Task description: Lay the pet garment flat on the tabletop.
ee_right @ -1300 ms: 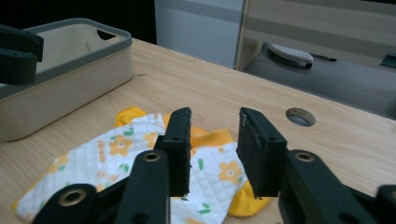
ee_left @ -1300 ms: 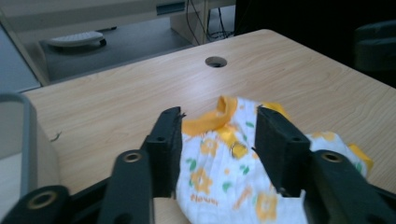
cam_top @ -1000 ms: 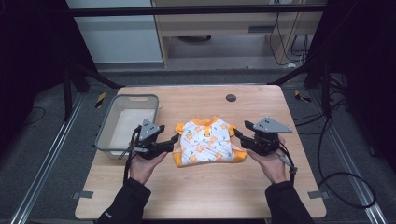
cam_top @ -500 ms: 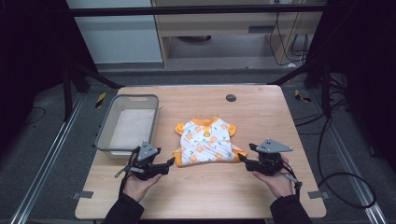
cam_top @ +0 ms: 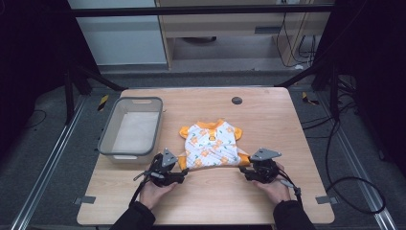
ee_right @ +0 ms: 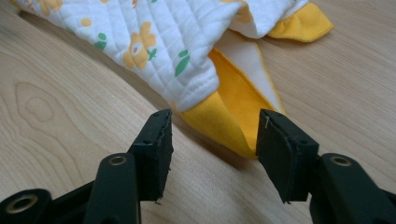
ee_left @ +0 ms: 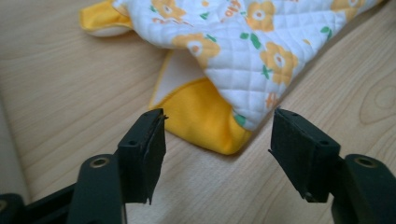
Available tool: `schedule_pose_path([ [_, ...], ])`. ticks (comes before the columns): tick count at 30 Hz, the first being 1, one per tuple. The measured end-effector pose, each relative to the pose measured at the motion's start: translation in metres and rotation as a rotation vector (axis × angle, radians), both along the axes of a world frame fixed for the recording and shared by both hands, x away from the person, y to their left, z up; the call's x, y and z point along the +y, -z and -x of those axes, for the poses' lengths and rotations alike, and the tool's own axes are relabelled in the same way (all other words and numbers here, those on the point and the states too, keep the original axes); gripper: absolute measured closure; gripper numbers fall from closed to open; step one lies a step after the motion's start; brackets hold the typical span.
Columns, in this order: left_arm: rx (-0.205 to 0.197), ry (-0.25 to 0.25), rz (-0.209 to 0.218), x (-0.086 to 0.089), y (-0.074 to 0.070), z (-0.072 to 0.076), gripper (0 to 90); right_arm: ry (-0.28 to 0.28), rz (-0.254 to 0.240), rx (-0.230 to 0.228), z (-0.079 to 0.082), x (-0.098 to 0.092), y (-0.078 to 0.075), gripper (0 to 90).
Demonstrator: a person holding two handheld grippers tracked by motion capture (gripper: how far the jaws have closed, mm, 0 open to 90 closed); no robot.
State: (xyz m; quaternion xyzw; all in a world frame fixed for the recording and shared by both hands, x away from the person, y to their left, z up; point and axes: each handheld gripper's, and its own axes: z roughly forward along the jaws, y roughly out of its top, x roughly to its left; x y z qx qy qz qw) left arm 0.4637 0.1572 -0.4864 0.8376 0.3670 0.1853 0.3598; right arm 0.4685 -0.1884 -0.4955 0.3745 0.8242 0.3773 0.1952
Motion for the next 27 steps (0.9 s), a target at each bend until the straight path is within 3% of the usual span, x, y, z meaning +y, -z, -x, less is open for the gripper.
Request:
schedule_pose_path([
  [6, 0.042, 0.024, -0.041, -0.008, 0.010, -0.005, 52.0, -0.020, 0.012, 0.002, -0.004, 0.005, 0.002, 55.7],
  [10, 0.043, 0.022, -0.028, -0.010, 0.009, -0.007, 59.3, -0.024, 0.037, -0.001, -0.005, 0.006, 0.004, 65.3],
  [12, 0.044, 0.019, -0.015, -0.009, 0.009, -0.007, 67.1, -0.022, 0.056, 0.002, -0.005, 0.006, 0.004, 74.8],
  [13, 0.044, 0.020, -0.011, -0.009, 0.008, -0.006, 72.5, -0.022, 0.057, 0.009, -0.005, 0.006, 0.003, 81.4],
  [15, 0.055, 0.020, -0.007, -0.009, 0.006, -0.006, 77.7, -0.026, 0.043, 0.016, -0.005, 0.006, 0.001, 86.1],
  [19, 0.053, 0.019, 0.046, -0.004, -0.005, -0.003, 81.9, -0.049, 0.006, 0.005, 0.000, 0.007, -0.012, 87.1],
  [24, 0.039, 0.042, 0.144, 0.007, -0.033, 0.010, 82.3, -0.084, -0.056, -0.017, 0.016, 0.003, -0.032, 87.0],
  [27, 0.031, 0.068, 0.160, 0.012, -0.046, 0.021, 82.2, -0.104, -0.103, -0.021, 0.032, -0.001, -0.044, 87.2],
])
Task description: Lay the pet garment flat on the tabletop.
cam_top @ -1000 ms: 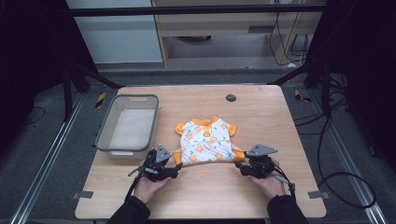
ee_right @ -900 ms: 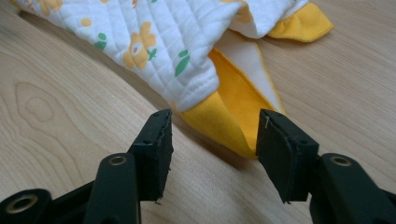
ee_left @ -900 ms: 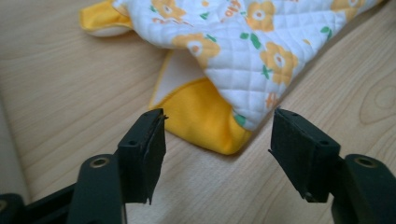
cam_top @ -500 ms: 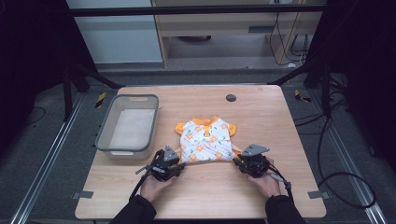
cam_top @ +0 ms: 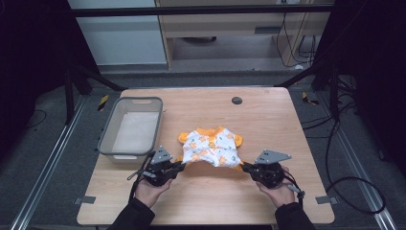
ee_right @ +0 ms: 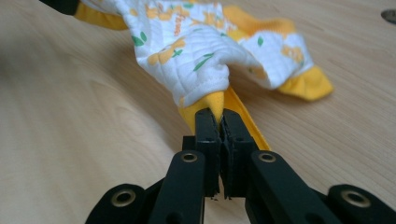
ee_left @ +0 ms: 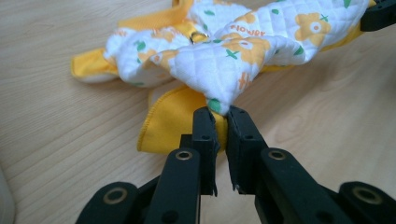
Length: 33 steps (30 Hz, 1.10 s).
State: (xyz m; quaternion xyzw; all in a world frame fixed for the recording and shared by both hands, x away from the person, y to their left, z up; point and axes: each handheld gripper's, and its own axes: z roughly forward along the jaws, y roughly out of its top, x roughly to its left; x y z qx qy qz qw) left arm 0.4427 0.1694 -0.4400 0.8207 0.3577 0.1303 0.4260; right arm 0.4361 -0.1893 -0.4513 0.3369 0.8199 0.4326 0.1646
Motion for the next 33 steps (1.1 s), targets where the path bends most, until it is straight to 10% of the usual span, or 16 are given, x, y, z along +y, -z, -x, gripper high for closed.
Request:
schedule_pose_path([
  [8, -0.014, 0.011, 0.038, 0.004, -0.030, 0.003, 80.0, 0.002, -0.092, -0.017, 0.015, -0.008, -0.032, 86.6],
  [14, 0.075, -0.090, -0.037, -0.005, 0.002, -0.040, 76.2, 0.155, -0.052, 0.091, -0.035, 0.001, 0.001, 85.4],
  [19, 0.139, -0.135, 0.002, -0.002, 0.026, -0.058, 69.6, 0.191, -0.014, 0.130, -0.053, 0.007, 0.021, 82.6],
  [26, 0.046, -0.125, 0.022, 0.011, 0.013, -0.043, 41.5, 0.174, -0.032, 0.031, -0.042, 0.000, 0.009, 66.1],
  [33, 0.018, -0.088, -0.016, 0.023, 0.018, -0.014, 35.0, 0.138, -0.057, -0.009, -0.022, -0.016, 0.002, 56.1],
])
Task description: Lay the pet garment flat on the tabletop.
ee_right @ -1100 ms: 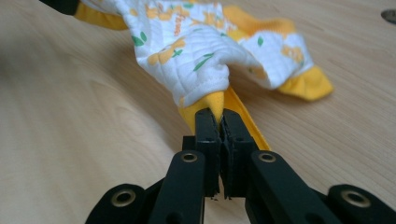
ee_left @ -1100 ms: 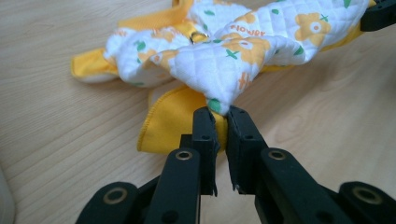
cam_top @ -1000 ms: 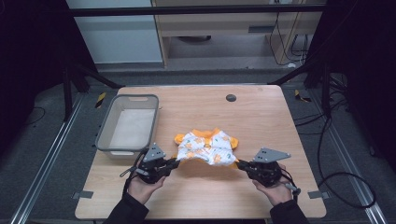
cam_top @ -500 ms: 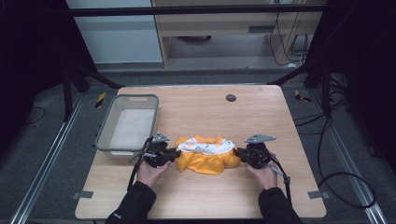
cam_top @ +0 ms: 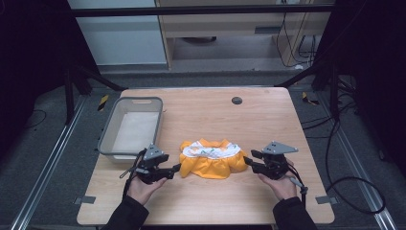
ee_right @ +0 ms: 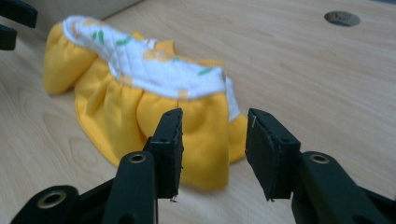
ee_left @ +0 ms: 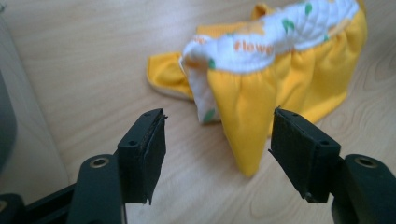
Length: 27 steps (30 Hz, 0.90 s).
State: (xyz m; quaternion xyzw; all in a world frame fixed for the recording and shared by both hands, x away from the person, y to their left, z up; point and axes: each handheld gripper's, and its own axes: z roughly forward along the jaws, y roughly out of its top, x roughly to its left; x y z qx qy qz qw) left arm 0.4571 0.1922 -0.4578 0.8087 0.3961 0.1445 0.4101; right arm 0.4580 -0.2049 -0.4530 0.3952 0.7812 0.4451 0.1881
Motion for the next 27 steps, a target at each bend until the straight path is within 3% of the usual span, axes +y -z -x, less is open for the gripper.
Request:
schedule_pose_path([
  [7, 0.058, 0.026, -0.042, -0.011, 0.022, 0.002, 35.8, 0.009, 0.054, 0.066, 0.001, -0.007, 0.030, 52.8],
  [12, 0.062, 0.026, -0.058, -0.019, 0.029, -0.005, 40.7, 0.001, 0.025, 0.083, -0.008, -0.002, 0.036, 54.3],
  [16, 0.101, 0.016, -0.028, -0.019, 0.029, -0.009, 54.4, -0.015, 0.021, 0.093, -0.014, 0.003, 0.038, 62.1],
  [20, 0.108, 0.014, -0.015, -0.019, 0.026, -0.008, 76.1, -0.036, 0.041, 0.123, -0.014, 0.007, 0.038, 81.5],
  [22, 0.106, 0.027, -0.005, -0.018, 0.022, -0.007, 85.2, -0.045, 0.039, 0.124, -0.012, 0.007, 0.035, 86.2],
  [27, 0.093, 0.044, 0.031, -0.013, 0.007, 0.001, 86.7, -0.072, 0.002, 0.112, -0.001, 0.004, 0.021, 88.1],
])
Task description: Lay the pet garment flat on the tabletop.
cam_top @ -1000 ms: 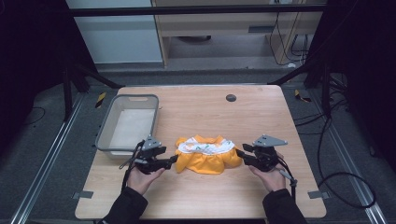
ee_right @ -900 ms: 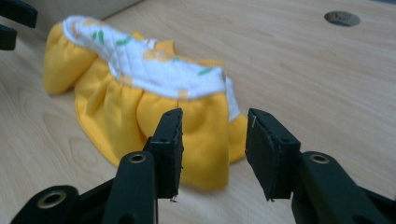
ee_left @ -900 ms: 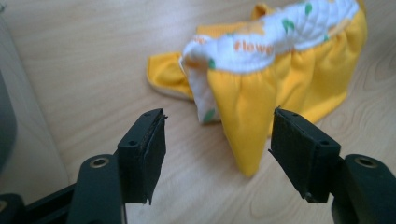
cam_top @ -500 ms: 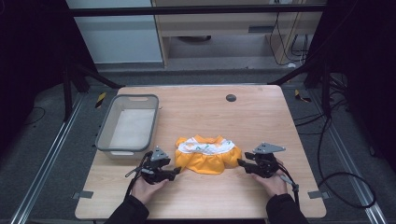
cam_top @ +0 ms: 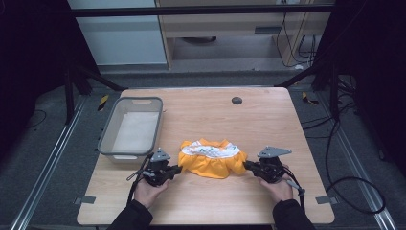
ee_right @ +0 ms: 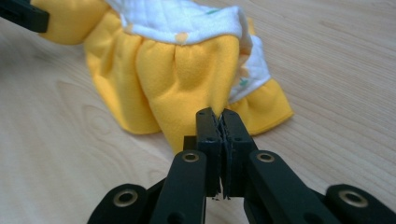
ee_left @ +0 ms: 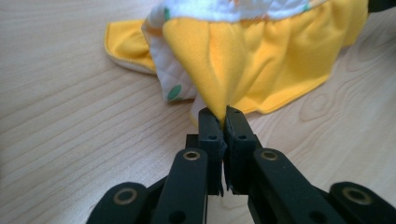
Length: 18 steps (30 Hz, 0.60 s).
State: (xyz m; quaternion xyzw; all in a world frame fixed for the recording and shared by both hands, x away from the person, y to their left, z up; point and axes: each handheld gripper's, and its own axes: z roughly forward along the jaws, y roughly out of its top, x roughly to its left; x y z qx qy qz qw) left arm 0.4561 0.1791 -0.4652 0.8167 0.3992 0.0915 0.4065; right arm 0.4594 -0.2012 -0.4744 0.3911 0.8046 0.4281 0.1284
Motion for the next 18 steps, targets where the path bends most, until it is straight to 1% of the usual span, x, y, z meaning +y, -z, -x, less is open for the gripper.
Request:
schedule_pose_path([
  [1, -0.011, 0.007, 0.015, 0.003, -0.005, 0.003, 86.7, -0.004, -0.008, -0.001, 0.003, 0.000, -0.003, 88.1],
  [3, -0.026, 0.020, 0.045, 0.009, -0.017, 0.011, 86.7, -0.019, -0.025, -0.013, 0.013, -0.003, -0.014, 87.9],
  [6, -0.023, 0.038, 0.093, 0.018, -0.029, 0.021, 86.6, -0.027, -0.058, -0.045, 0.027, -0.008, -0.029, 87.8],
  [8, -0.011, 0.049, 0.100, 0.021, -0.032, 0.030, 86.6, -0.042, -0.095, -0.051, 0.037, -0.010, -0.037, 87.7],
  [9, -0.011, 0.049, 0.100, 0.021, -0.032, 0.030, 86.5, -0.042, -0.095, -0.051, 0.037, -0.010, -0.037, 87.7],
  [10, -0.006, 0.058, 0.100, 0.023, -0.032, 0.036, 86.5, -0.053, -0.103, -0.046, 0.042, -0.011, -0.040, 87.6],
  [12, 0.024, 0.074, 0.092, 0.024, -0.028, 0.047, 86.3, -0.076, -0.108, -0.015, 0.054, -0.012, -0.040, 87.4],
  [13, 0.038, 0.075, 0.085, 0.024, -0.025, 0.051, 86.2, -0.081, -0.097, 0.005, 0.058, -0.012, -0.037, 87.2],
  [14, 0.061, 0.071, 0.064, 0.024, -0.018, 0.056, 85.7, -0.082, -0.071, 0.038, 0.063, -0.013, -0.029, 86.9],
  [15, 0.065, 0.068, 0.049, 0.023, -0.014, 0.058, 85.1, -0.079, -0.056, 0.050, 0.063, -0.014, -0.025, 86.7],
  [16, 0.066, 0.060, 0.018, 0.021, -0.008, 0.059, 83.5, -0.075, -0.043, 0.058, 0.064, -0.014, -0.021, 86.3],
  [17, 0.068, 0.053, -0.010, 0.019, -0.003, 0.058, 80.4, -0.064, -0.024, 0.068, 0.063, -0.014, -0.016, 85.8],
  [18, 0.072, 0.052, -0.023, 0.018, 0.001, 0.057, 76.3, -0.055, -0.004, 0.071, 0.062, -0.014, -0.010, 84.4],
])
